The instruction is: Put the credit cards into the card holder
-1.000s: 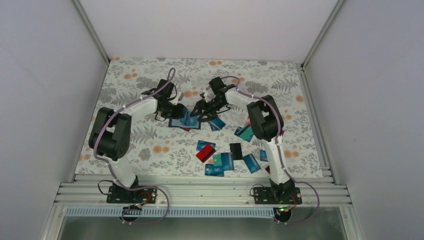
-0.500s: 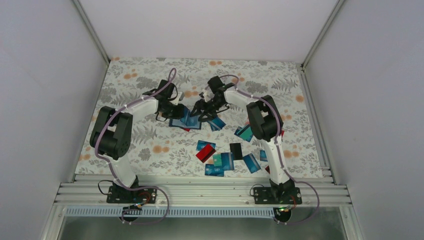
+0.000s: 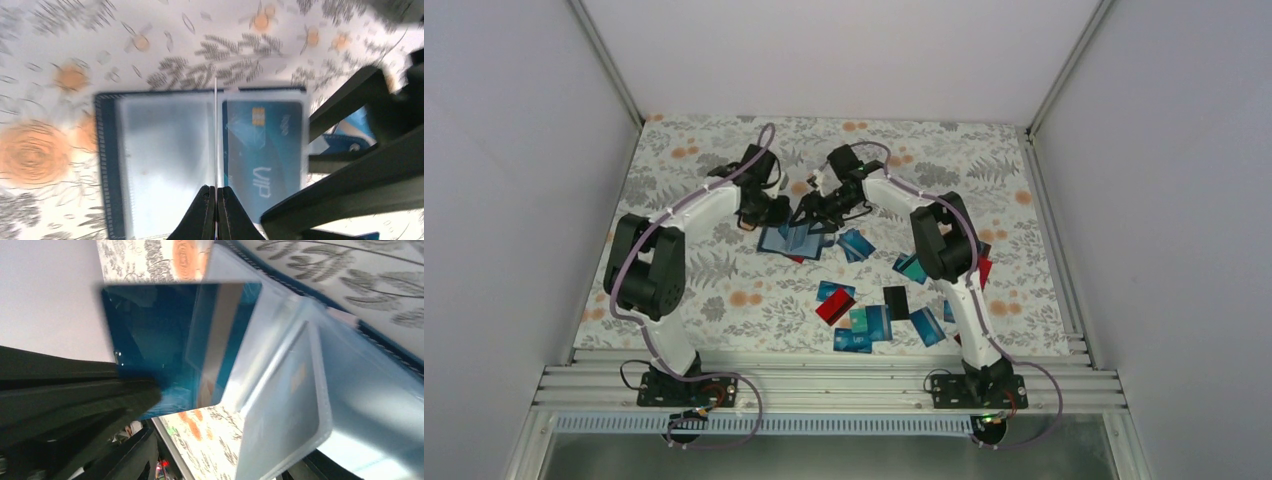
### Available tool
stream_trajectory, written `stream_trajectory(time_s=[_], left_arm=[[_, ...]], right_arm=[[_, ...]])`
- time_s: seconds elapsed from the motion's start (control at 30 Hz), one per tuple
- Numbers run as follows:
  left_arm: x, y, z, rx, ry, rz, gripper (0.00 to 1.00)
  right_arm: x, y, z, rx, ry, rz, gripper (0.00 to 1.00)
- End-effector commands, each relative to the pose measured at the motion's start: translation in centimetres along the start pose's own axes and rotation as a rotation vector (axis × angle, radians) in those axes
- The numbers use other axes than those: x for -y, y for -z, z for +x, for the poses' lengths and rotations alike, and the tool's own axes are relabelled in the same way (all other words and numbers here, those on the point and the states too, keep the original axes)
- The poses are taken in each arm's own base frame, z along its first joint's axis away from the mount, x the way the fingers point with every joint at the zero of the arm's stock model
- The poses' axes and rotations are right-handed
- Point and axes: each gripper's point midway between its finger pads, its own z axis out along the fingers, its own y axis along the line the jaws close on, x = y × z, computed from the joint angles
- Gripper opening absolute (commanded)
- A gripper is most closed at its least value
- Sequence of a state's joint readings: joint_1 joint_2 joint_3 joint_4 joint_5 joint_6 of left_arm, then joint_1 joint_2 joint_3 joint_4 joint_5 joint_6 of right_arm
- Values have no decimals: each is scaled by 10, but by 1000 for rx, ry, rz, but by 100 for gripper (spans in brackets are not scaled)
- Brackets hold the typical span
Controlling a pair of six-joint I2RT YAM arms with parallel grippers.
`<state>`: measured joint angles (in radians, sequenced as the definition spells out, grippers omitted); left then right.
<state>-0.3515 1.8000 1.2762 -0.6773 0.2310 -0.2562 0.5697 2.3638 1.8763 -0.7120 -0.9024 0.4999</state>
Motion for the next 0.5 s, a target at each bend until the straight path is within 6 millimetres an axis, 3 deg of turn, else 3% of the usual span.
stream_trajectory(time_s=[0.0,0.23,0.47], left_arm=[[-9,49,-20,61,43,-128,2],[-32,86,-11,92,128,-206,2],[-37,97,4,110,135,-175,2]], right_arm=[[-14,-17,4,-49,36,-34,58],[-30,-39,1,-83,51,-81,58],[-34,-55,-8,-92,28,-116,59]])
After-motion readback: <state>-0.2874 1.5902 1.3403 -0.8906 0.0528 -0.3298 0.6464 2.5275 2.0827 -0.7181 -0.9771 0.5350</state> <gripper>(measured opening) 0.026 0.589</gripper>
